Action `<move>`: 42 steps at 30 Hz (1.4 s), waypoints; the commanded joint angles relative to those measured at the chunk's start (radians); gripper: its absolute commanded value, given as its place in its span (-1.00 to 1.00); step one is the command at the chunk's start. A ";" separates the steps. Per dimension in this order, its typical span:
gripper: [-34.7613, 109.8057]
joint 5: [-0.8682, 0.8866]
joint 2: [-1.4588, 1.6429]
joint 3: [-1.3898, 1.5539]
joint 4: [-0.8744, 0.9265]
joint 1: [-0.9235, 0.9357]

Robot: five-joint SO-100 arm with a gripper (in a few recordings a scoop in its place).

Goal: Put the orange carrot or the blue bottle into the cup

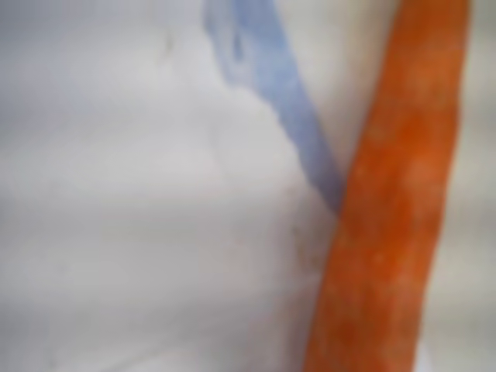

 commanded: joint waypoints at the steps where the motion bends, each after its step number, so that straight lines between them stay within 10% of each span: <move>1: -0.31 0.021 0.080 -0.092 0.005 0.014; 28: -0.29 0.023 0.396 -0.017 0.069 -0.002; 42: 0.09 0.014 0.394 0.014 0.044 0.006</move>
